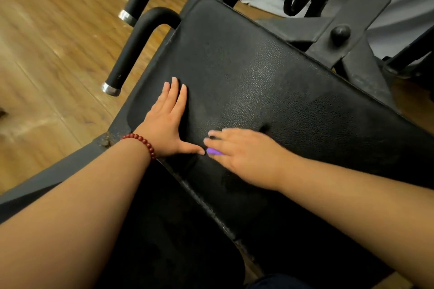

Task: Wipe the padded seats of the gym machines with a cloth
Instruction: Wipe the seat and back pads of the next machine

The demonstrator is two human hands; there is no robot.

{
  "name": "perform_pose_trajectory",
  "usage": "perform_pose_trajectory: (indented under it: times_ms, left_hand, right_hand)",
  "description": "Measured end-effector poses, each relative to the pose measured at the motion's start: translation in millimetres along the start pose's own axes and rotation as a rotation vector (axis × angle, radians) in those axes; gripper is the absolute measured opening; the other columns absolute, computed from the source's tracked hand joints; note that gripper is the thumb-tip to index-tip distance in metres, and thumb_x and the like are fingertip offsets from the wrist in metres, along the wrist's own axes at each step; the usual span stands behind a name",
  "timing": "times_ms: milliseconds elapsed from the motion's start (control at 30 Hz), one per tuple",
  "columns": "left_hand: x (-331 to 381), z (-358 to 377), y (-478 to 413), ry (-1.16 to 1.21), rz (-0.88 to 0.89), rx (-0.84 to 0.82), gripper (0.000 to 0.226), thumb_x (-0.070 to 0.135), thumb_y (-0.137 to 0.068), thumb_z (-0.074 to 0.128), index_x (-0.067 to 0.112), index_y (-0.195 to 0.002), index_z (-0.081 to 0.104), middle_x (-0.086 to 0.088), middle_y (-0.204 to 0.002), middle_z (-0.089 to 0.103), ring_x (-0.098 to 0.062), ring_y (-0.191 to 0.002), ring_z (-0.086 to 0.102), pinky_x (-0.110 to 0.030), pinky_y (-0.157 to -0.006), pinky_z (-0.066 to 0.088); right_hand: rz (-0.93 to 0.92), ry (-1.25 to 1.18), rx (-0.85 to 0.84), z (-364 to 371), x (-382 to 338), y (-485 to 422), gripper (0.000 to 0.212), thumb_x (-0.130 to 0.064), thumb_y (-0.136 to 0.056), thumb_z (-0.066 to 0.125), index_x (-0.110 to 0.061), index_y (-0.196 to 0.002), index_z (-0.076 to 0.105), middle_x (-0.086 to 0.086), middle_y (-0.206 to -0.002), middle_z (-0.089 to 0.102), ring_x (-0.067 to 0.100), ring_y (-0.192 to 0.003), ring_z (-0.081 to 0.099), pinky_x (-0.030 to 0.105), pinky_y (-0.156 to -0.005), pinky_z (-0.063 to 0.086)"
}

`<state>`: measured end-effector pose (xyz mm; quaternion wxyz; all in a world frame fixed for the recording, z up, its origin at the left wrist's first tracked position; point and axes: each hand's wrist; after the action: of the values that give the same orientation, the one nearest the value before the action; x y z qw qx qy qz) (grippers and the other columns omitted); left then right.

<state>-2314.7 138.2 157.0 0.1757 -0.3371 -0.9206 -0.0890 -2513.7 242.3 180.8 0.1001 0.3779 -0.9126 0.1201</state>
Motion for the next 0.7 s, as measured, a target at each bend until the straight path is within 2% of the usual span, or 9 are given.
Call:
perform_pose_trajectory:
  times_ms: [100,167,233,300,400,500,567,600,700]
  left_hand:
    - [-1.8,-1.0,0.8,0.027,0.004,0.013,0.144,0.085,-0.048,0.056,0.019,-0.146,-0.027,0.004,-0.145,-0.041,-0.014,-0.137,-0.034,-0.036,-0.114,-0.006]
    - [-3.0,-1.9,1.2,0.048,-0.023,0.027,0.146,0.085,-0.047,0.054,0.016,-0.146,-0.026,0.004,-0.145,-0.041,-0.013,-0.137,-0.033,-0.035,-0.115,-0.007]
    - [-4.3,-3.6,0.0,0.065,-0.099,0.054,0.148,0.085,-0.045,0.052,0.011,-0.147,-0.025,-0.002,-0.149,-0.039,-0.017,-0.14,-0.031,-0.036,-0.116,-0.01]
    - [-5.9,-4.7,-1.4,0.085,-0.166,0.065,0.15,0.084,-0.044,0.053,0.009,-0.148,-0.024,-0.008,-0.154,-0.034,-0.022,-0.143,-0.028,-0.04,-0.118,-0.01]
    - [-6.6,-2.2,-1.5,0.117,-0.176,0.04,0.148,0.083,-0.044,0.053,0.009,-0.149,-0.022,-0.008,-0.155,-0.033,-0.022,-0.143,-0.027,-0.041,-0.12,-0.006]
    - [-6.7,-0.8,-2.2,0.124,-0.17,0.046,0.149,0.084,-0.043,0.052,0.01,-0.149,-0.022,-0.007,-0.155,-0.032,-0.021,-0.143,-0.027,-0.04,-0.119,-0.006]
    - [-7.9,-0.1,-2.8,0.133,-0.17,0.05,0.15,0.085,-0.042,0.052,0.01,-0.149,-0.022,-0.007,-0.155,-0.032,-0.02,-0.143,-0.027,-0.041,-0.119,-0.006]
    - [-8.7,0.2,-3.1,0.139,-0.168,0.055,0.151,0.085,-0.042,0.053,0.01,-0.149,-0.022,-0.007,-0.155,-0.032,-0.019,-0.143,-0.027,-0.04,-0.119,-0.006]
    - [-8.8,0.0,-2.8,0.205,-0.203,0.067,0.156,0.086,-0.036,0.053,0.008,-0.148,-0.023,-0.006,-0.154,-0.034,-0.018,-0.142,-0.029,-0.04,-0.119,-0.005]
  right_hand:
    - [0.128,0.124,0.087,-12.0,39.2,-25.5,0.04,-0.013,-0.088,0.037,-0.004,-0.1,0.075,0.014,-0.114,0.069,0.034,-0.106,0.066,0.041,-0.088,0.053]
    - [0.214,0.146,0.07,-15.3,47.8,-38.9,0.041,-0.014,-0.087,0.037,-0.005,-0.098,0.076,0.013,-0.112,0.07,0.034,-0.104,0.067,0.04,-0.084,0.055]
    - [0.133,0.116,0.061,-9.4,41.4,-40.9,0.042,-0.014,-0.088,0.036,-0.004,-0.096,0.076,0.014,-0.111,0.071,0.034,-0.102,0.067,0.041,-0.083,0.055]
    - [-0.054,0.021,0.032,-9.3,31.7,-36.1,0.043,-0.015,-0.088,0.035,-0.004,-0.093,0.076,0.013,-0.108,0.072,0.033,-0.1,0.069,0.041,-0.08,0.056]
    - [-0.264,0.025,-0.057,-17.0,45.4,-41.7,0.044,-0.018,-0.083,0.035,-0.01,-0.092,0.078,0.009,-0.105,0.073,0.03,-0.096,0.07,0.038,-0.074,0.058]
    - [-0.22,0.123,-0.041,-16.8,77.0,-71.0,0.038,-0.016,-0.085,0.041,-0.006,-0.088,0.077,0.014,-0.103,0.073,0.035,-0.092,0.07,0.042,-0.067,0.059]
    - [-0.062,0.151,-0.062,-18.4,82.5,-91.7,0.021,-0.008,-0.083,0.059,-0.001,-0.095,0.075,0.019,-0.109,0.07,0.039,-0.098,0.068,0.047,-0.072,0.058]
    - [-0.022,0.137,-0.085,-16.2,79.0,-99.1,0.022,-0.003,-0.083,0.063,0.0,-0.103,0.073,0.02,-0.118,0.067,0.039,-0.107,0.065,0.048,-0.08,0.056]
    - [-0.096,0.154,-0.327,-7.4,52.3,-100.1,0.04,-0.013,-0.1,0.038,-0.005,-0.138,0.05,0.014,-0.152,0.037,0.031,-0.142,0.032,0.043,-0.112,0.032]
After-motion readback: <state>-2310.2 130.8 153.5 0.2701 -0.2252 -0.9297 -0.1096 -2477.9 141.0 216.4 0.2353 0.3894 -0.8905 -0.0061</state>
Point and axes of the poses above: each hand's wrist, its own y-axis away from the middle knuckle, its own z-axis out of the palm, x = y × z
